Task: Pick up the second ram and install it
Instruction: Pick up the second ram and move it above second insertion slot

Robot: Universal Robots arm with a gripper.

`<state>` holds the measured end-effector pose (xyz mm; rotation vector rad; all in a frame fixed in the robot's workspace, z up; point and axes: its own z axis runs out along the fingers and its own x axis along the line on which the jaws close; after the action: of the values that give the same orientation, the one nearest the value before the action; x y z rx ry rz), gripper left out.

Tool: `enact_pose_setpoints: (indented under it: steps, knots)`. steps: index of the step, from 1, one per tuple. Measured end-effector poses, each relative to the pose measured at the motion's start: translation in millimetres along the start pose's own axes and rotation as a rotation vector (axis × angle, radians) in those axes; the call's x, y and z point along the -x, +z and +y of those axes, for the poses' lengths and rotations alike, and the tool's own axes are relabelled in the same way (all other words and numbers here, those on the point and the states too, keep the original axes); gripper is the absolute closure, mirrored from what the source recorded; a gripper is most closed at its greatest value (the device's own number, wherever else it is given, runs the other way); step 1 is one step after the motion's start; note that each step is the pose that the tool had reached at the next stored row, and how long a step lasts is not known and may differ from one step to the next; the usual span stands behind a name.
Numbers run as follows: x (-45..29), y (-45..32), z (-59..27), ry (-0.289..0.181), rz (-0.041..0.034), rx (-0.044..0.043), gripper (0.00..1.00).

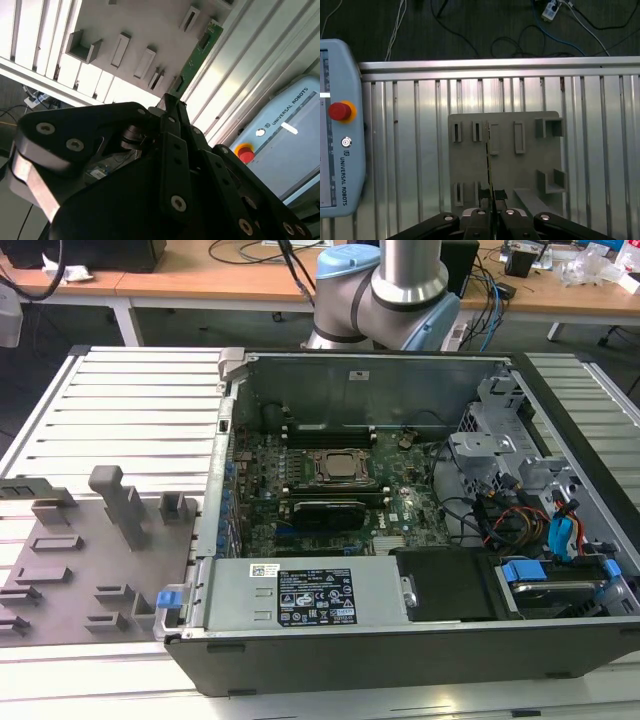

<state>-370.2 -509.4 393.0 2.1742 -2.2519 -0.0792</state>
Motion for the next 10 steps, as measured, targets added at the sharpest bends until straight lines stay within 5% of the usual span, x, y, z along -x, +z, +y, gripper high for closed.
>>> enact_pose_setpoints:
  steps: [10]
  knots:
    - [26.7, -5.7, 1.0, 0.0, -0.0077, 0.0003, 0.87]
